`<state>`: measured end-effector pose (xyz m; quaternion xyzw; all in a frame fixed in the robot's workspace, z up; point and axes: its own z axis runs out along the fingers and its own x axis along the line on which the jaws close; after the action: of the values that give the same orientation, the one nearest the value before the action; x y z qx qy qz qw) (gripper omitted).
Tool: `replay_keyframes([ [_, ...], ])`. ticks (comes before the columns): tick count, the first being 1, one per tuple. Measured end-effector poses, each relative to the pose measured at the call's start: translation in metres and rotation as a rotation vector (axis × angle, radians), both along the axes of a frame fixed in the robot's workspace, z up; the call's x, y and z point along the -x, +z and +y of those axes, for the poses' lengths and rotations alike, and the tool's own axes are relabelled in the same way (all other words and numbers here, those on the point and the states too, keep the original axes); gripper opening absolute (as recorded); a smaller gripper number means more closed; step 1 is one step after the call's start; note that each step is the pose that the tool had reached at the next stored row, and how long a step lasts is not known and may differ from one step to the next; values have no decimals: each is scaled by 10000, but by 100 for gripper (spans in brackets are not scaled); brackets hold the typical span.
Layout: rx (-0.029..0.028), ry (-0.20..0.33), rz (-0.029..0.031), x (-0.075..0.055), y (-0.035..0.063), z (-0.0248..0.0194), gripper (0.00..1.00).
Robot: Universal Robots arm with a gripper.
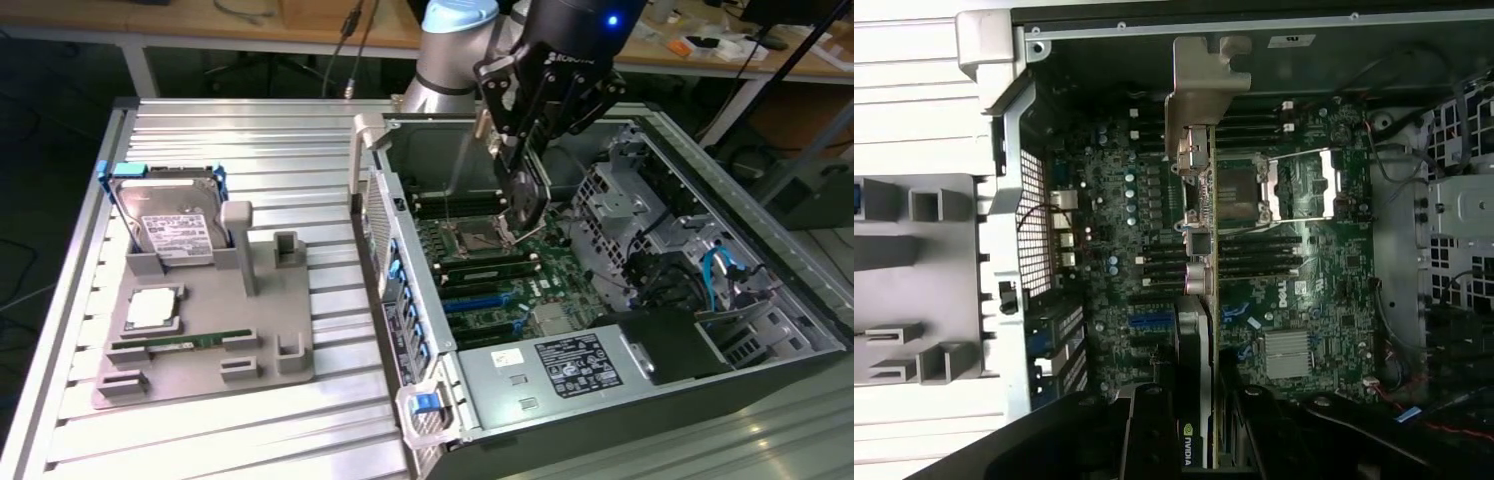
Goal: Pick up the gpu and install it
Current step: 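Pick up the gpu and move the gpu toward the slot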
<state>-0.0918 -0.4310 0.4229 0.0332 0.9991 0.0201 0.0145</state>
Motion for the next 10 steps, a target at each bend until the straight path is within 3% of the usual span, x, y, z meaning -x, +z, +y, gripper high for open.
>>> replay_keyframes([
  [10,0,0,0,-131,0,0,27],
])
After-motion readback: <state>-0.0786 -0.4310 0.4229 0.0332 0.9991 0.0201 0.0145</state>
